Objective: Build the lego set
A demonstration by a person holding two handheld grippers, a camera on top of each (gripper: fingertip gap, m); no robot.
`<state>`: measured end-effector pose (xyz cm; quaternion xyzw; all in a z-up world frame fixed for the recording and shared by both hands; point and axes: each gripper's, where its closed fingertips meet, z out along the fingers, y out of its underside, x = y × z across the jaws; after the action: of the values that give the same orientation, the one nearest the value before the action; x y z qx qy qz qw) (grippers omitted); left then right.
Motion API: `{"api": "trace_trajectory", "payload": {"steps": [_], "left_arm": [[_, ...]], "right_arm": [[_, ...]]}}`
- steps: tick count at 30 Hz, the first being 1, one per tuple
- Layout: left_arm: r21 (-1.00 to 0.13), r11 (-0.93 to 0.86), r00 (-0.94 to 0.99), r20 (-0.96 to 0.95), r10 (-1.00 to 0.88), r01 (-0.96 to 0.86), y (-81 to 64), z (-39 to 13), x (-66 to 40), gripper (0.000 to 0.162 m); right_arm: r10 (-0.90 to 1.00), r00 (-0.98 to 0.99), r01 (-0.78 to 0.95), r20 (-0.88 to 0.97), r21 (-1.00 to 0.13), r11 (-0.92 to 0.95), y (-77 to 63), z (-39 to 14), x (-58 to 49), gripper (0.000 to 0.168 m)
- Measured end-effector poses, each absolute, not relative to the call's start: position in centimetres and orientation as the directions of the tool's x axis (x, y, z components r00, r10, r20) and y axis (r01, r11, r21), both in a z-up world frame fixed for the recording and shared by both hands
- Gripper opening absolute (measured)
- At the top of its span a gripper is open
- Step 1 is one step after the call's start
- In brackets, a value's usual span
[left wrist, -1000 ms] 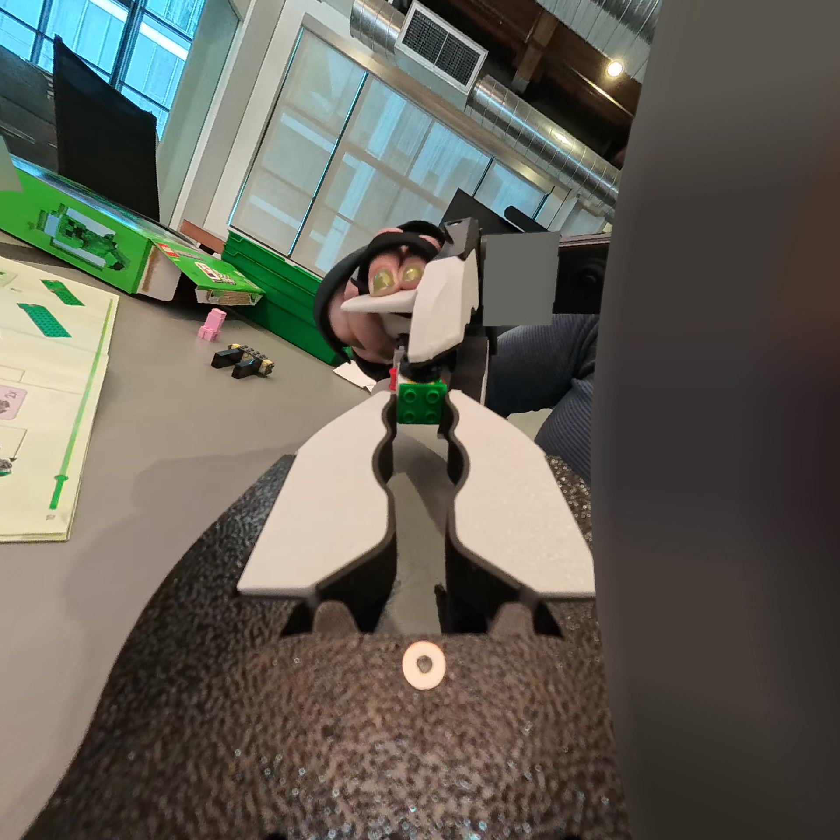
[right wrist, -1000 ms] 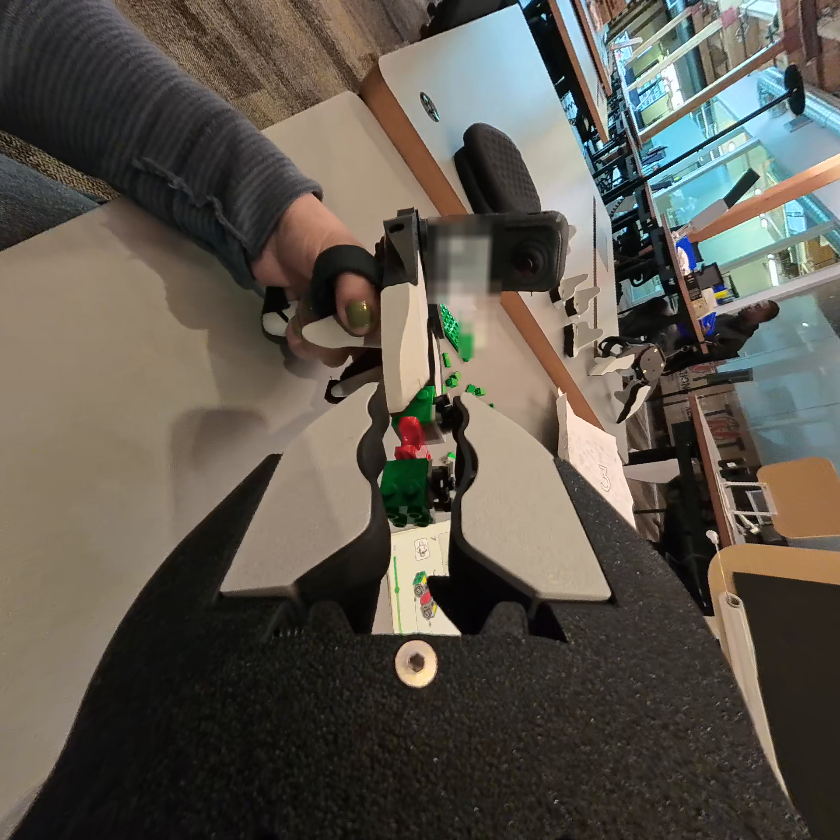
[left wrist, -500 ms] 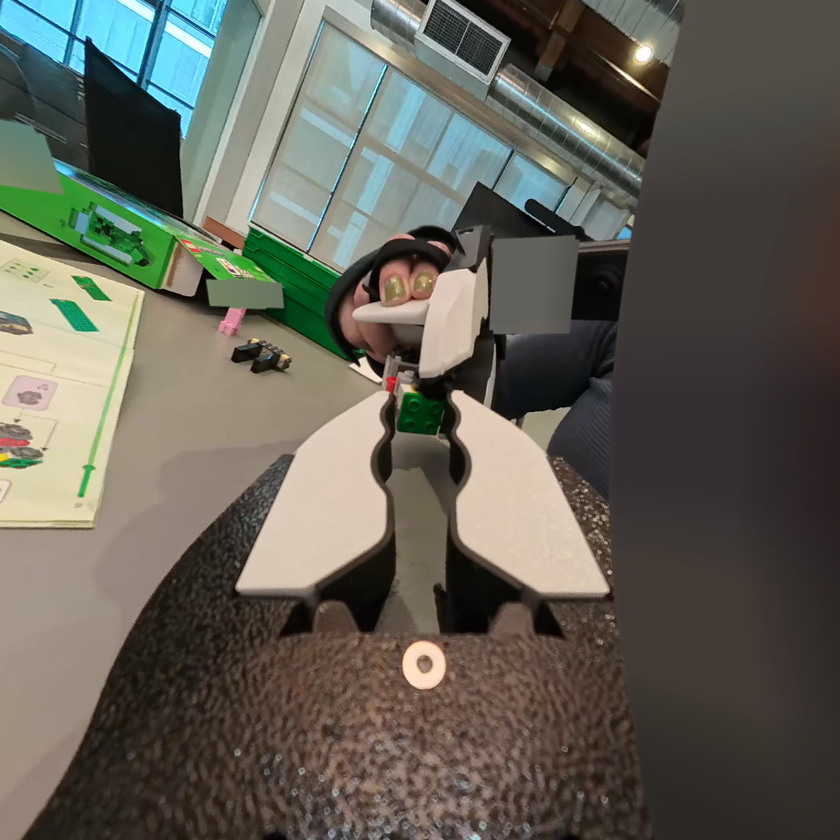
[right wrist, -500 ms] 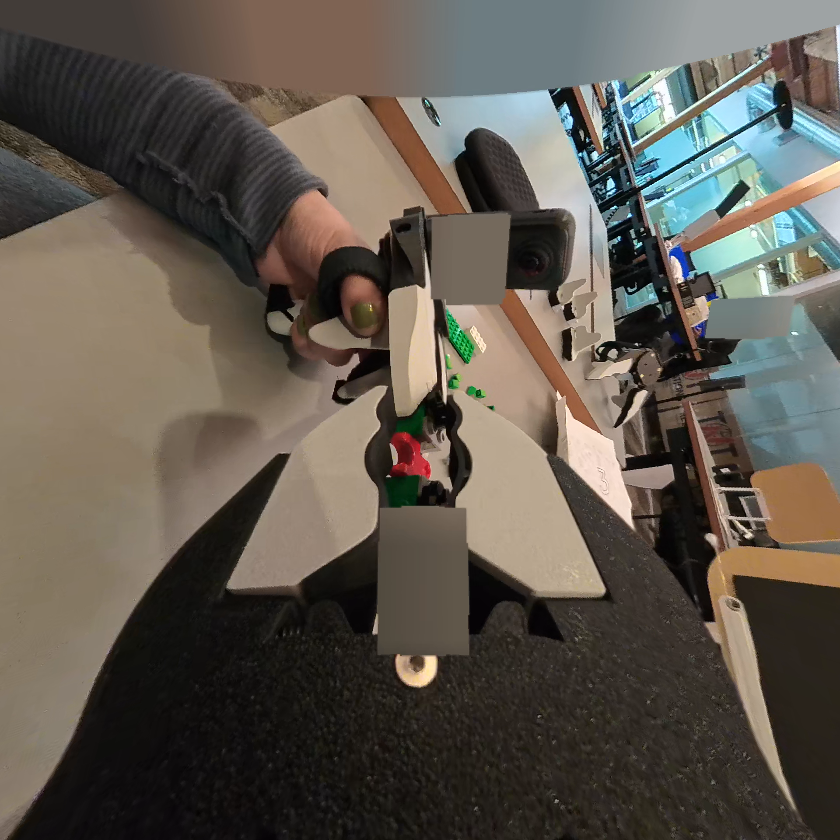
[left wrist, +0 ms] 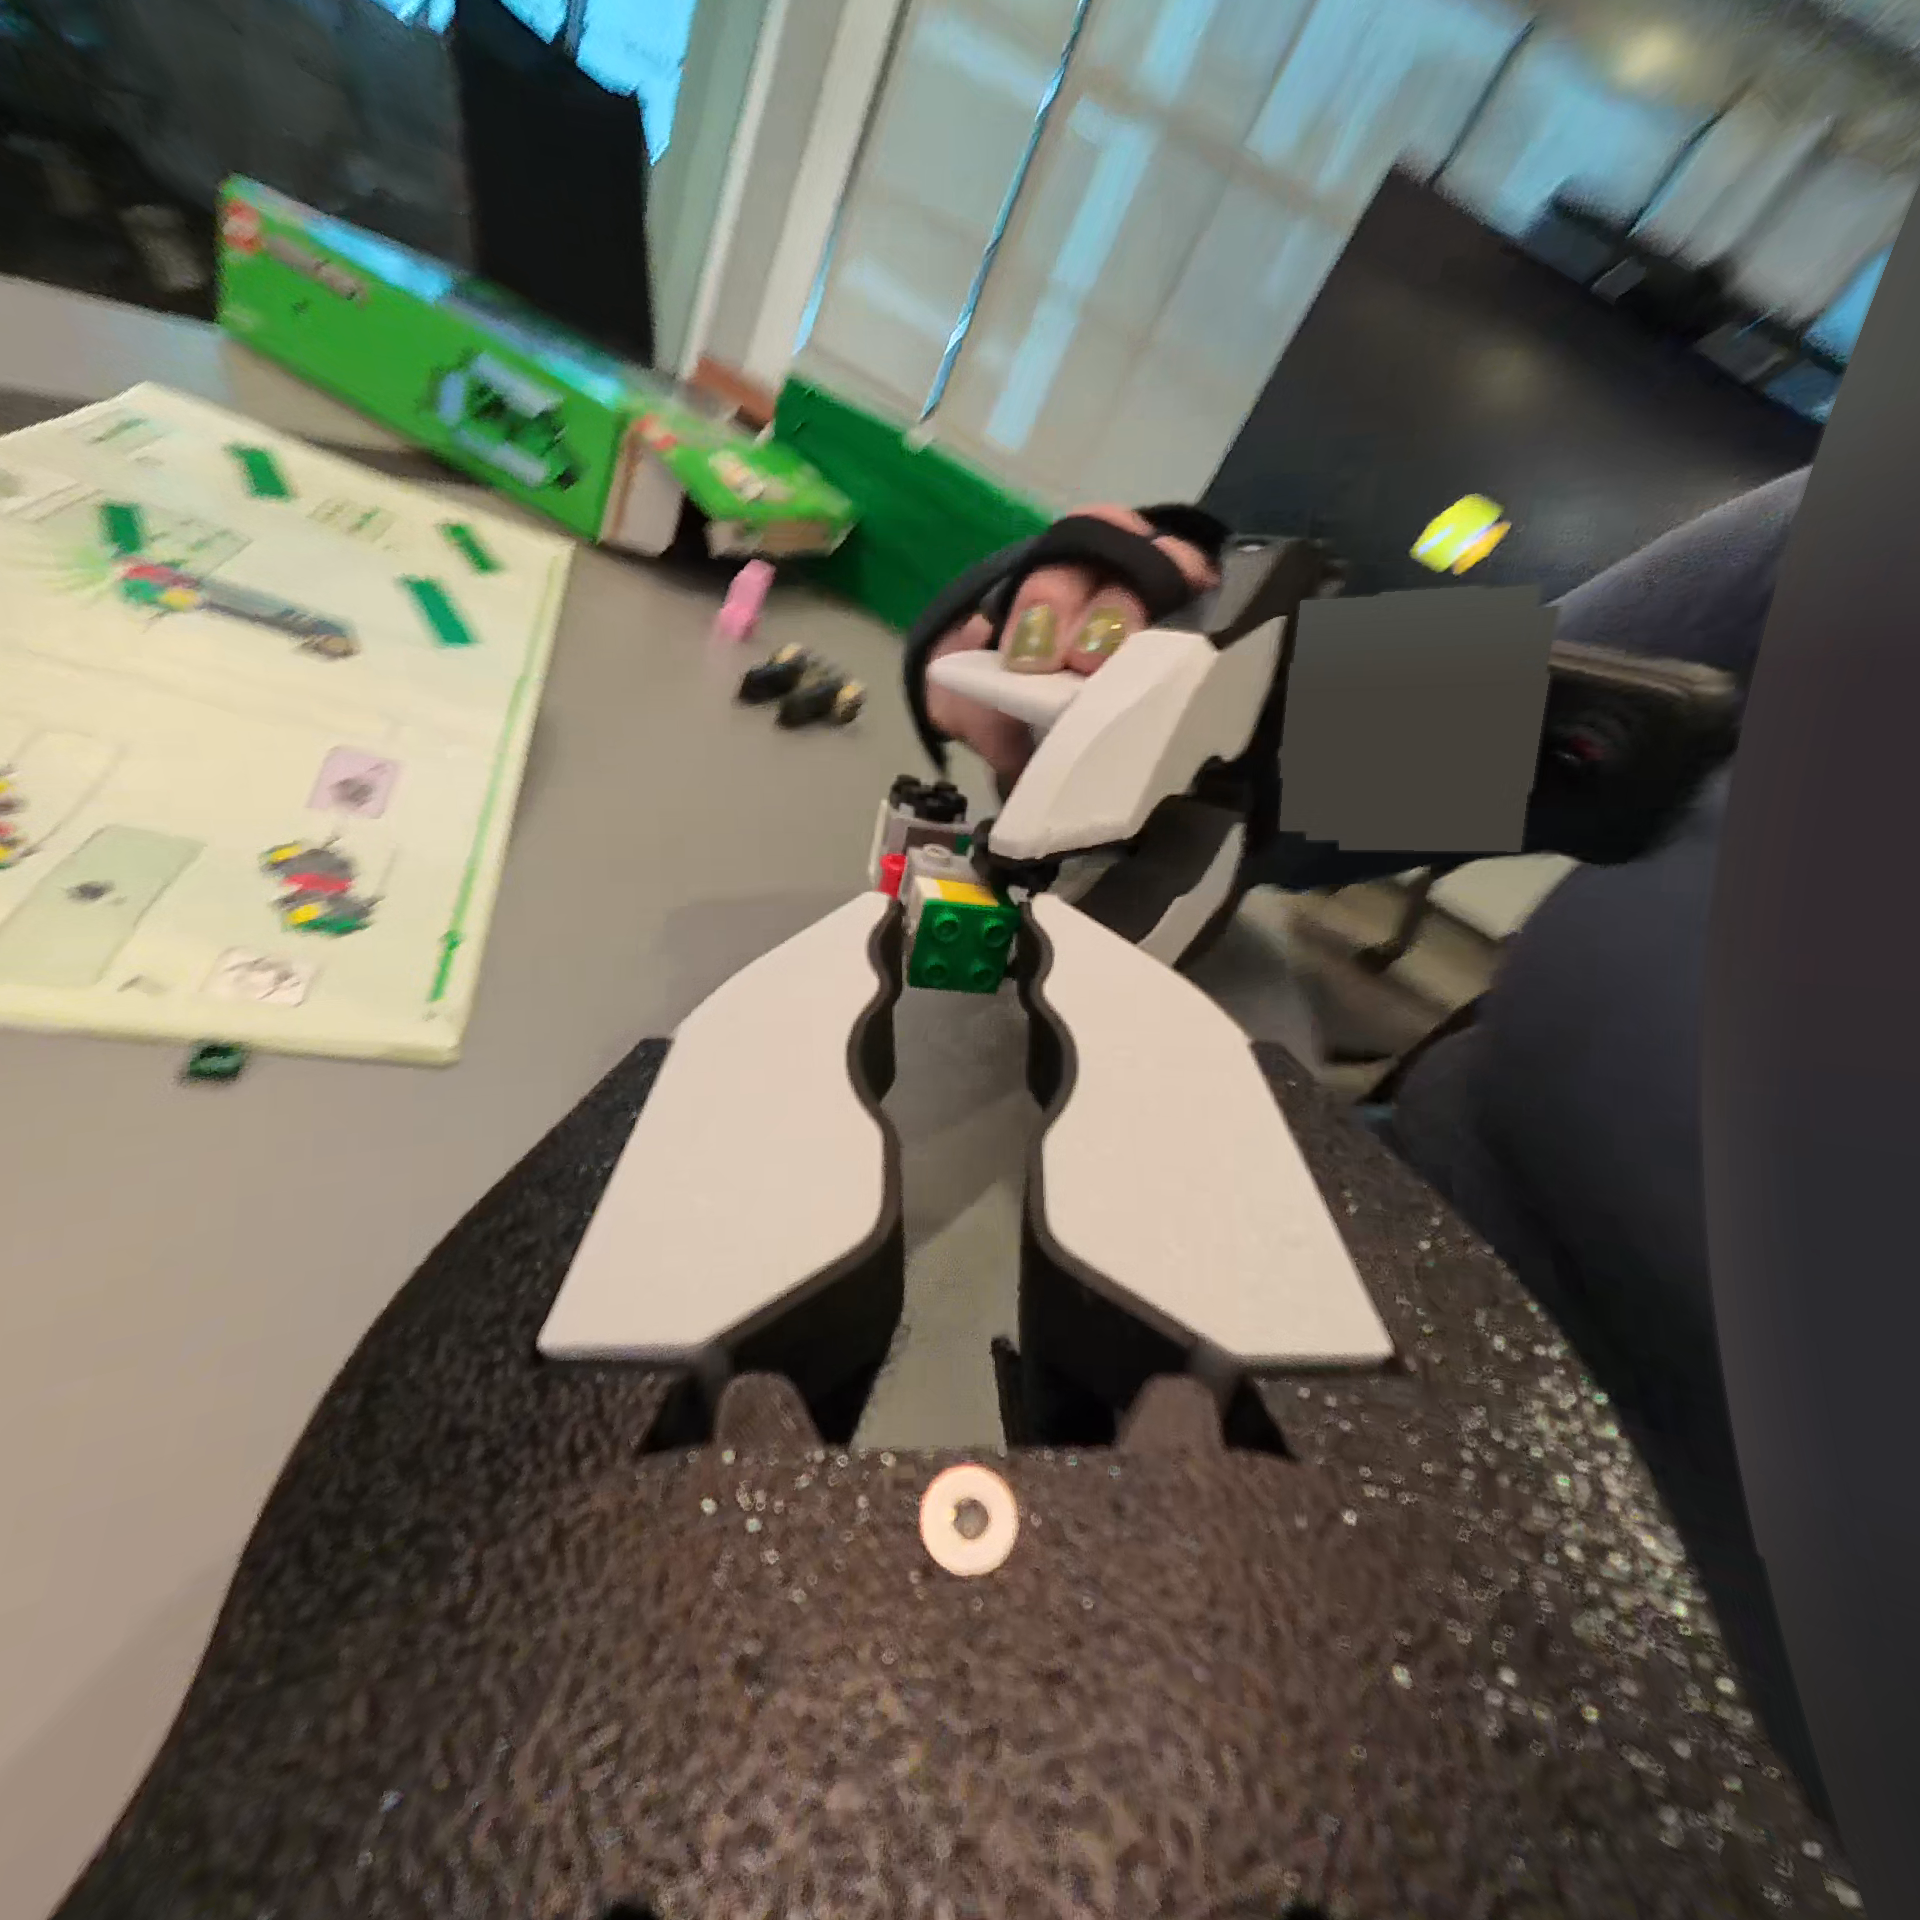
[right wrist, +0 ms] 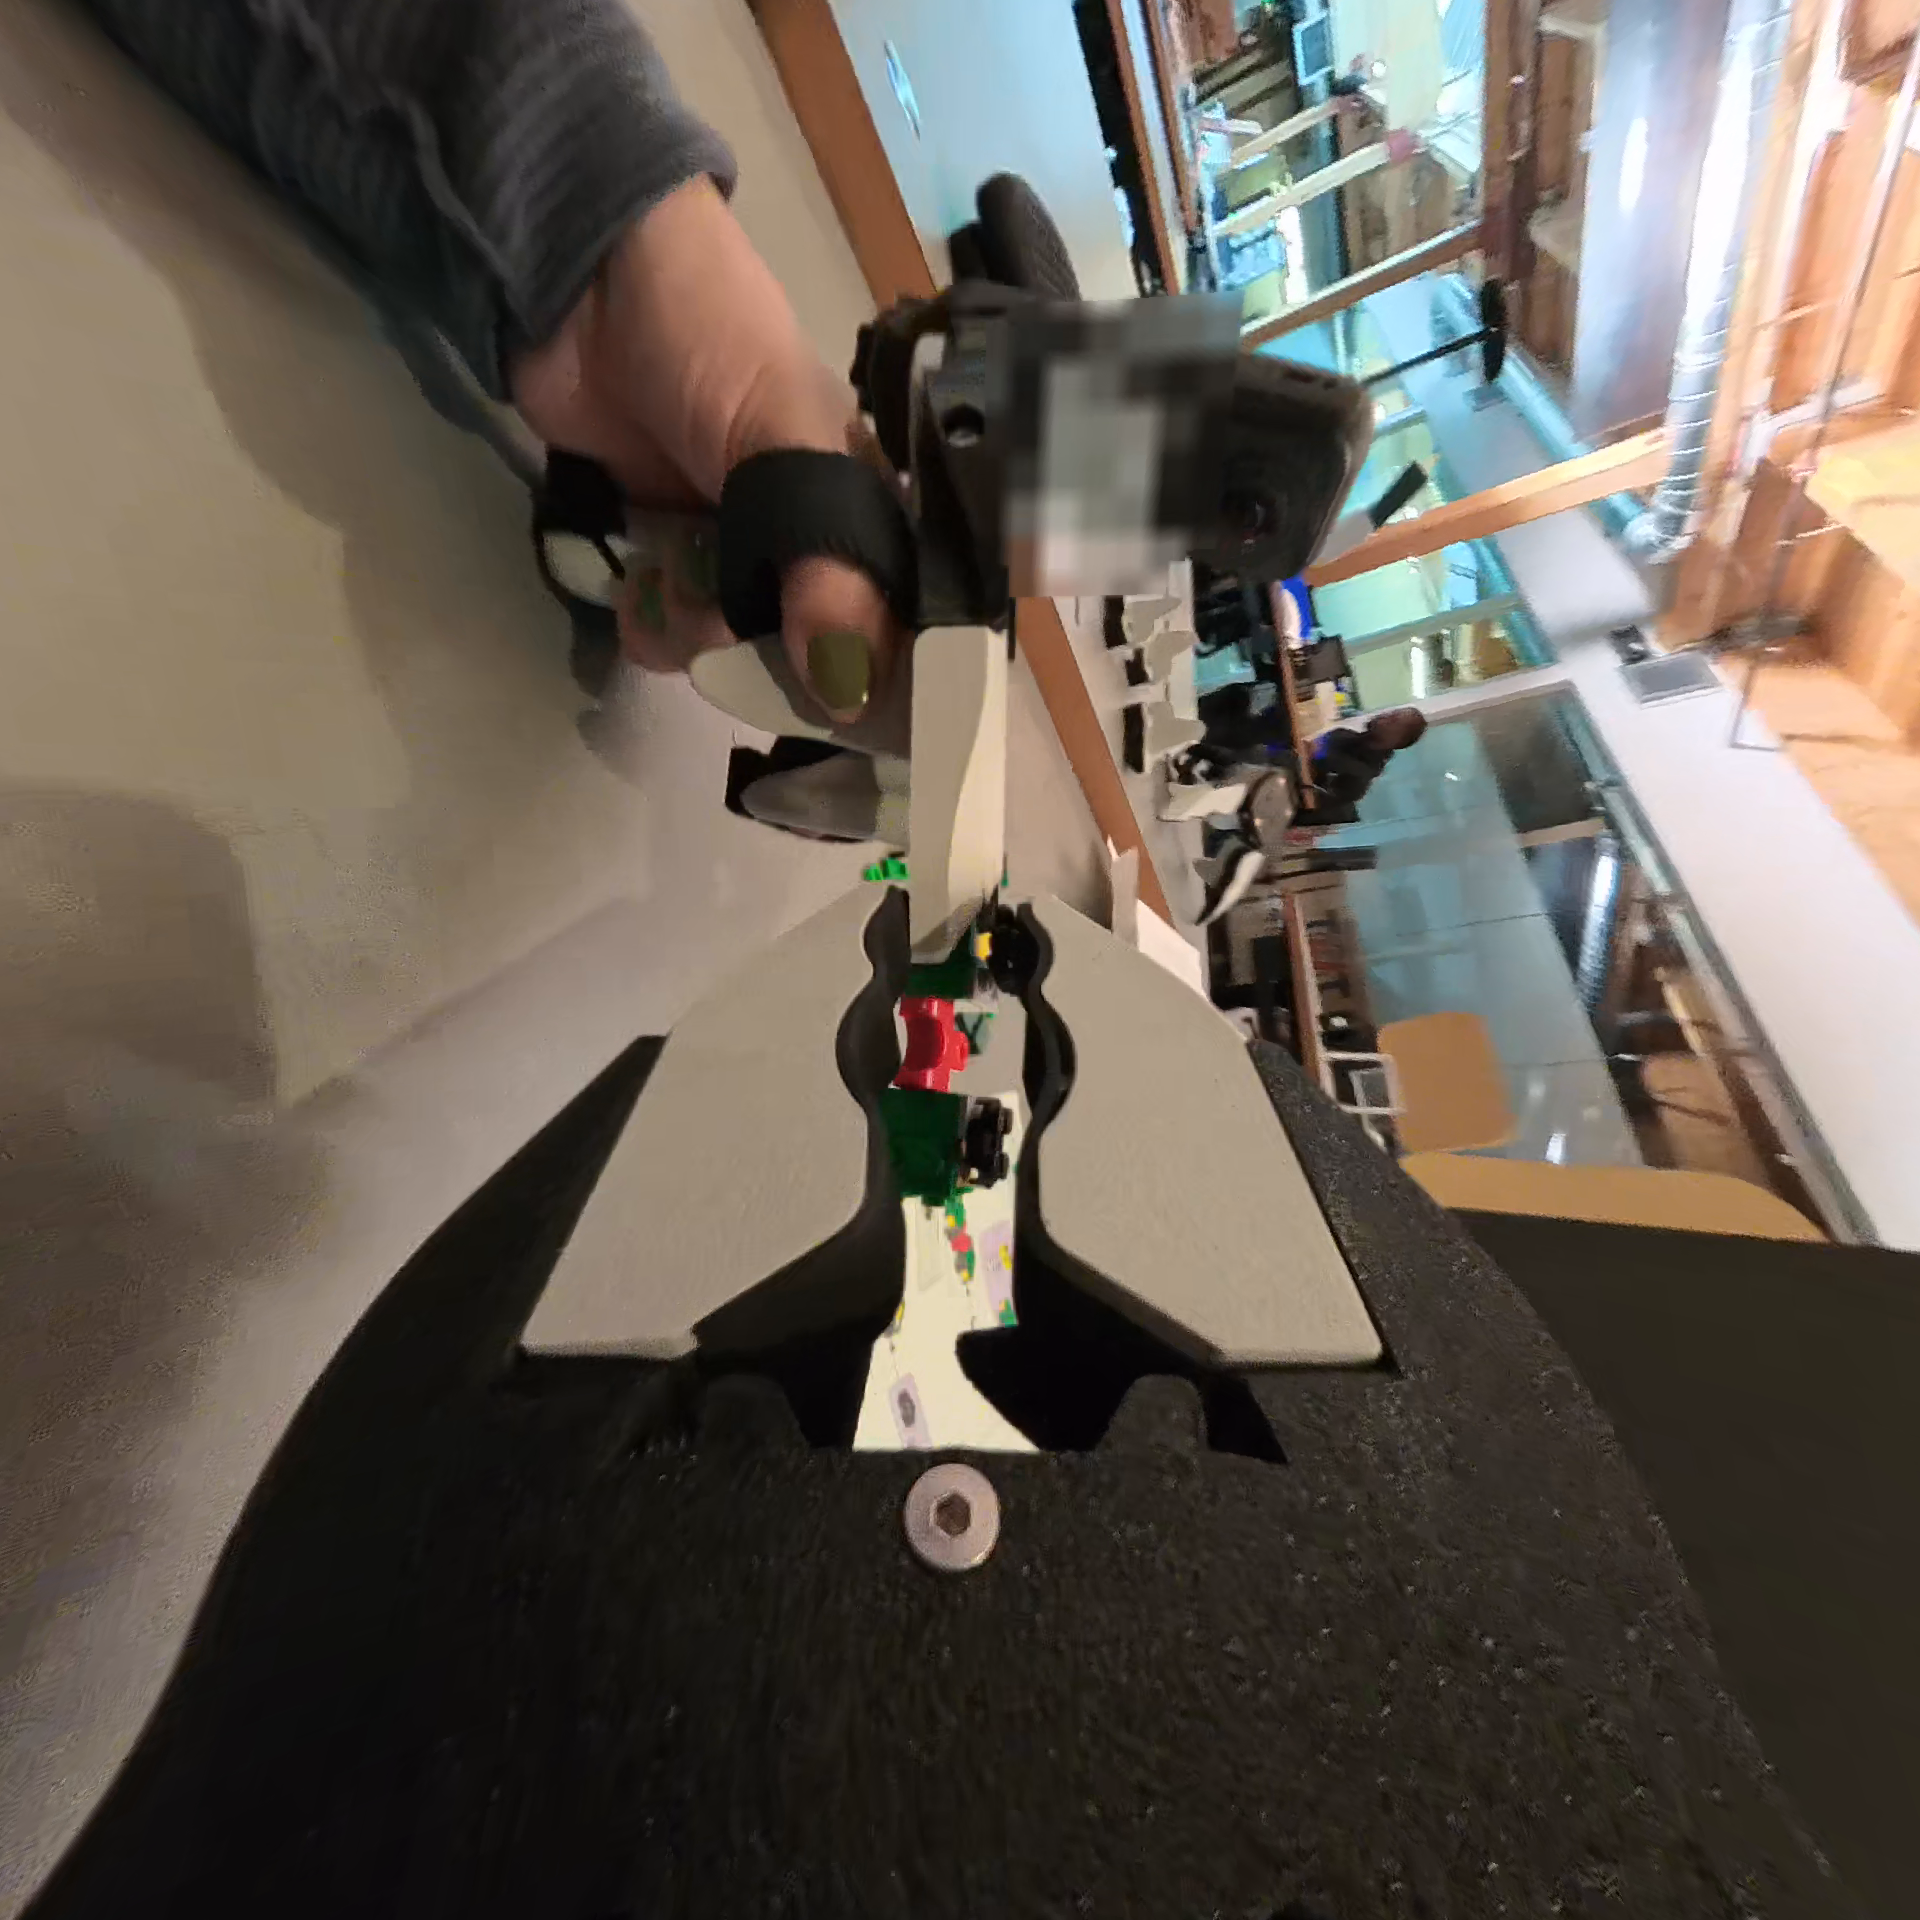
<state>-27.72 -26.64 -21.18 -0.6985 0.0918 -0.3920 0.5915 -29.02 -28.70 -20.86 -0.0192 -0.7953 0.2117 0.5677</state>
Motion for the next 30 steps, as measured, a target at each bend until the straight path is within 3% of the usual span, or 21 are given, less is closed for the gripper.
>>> {"api": "trace_trajectory", "payload": {"steps": [5, 9, 17, 24, 30], "left_arm": [[-0.887, -0.389, 0.756, 0.43, -0.495, 0.25, -25.0, -23.4, -27.4, 0.02], [-0.846, -0.482, 0.776, 0.458, -0.435, 0.229, -23.9, -25.0, -26.7, 0.02], [-0.816, -0.534, 0.795, 0.468, -0.385, 0.222, -22.1, -26.0, -25.7, 0.02], [-0.859, -0.485, 0.903, 0.328, -0.278, 0.162, -21.2, -26.2, -27.9, 0.02], [-0.888, -0.455, 0.941, 0.093, -0.325, -0.07, -21.4, -26.6, -26.3, 0.02]], "right_arm": [[0.301, -0.278, -0.17, 0.912, -0.355, 0.919, -27.0, -22.7, -28.5, 0.019], [0.186, -0.23, -0.16, 0.955, -0.225, 0.961, -25.9, -24.2, -27.7, 0.016], [0.226, -0.297, -0.114, 0.928, -0.269, 0.956, -23.2, -25.5, -24.9, 0.014], [0.472, -0.375, -0.001, 0.798, -0.509, 0.86, -20.0, -26.1, -22.7, 0.016], [0.768, -0.381, 0.059, 0.515, -0.815, 0.576, -17.2, -23.4, -21.2, 0.017]]}}
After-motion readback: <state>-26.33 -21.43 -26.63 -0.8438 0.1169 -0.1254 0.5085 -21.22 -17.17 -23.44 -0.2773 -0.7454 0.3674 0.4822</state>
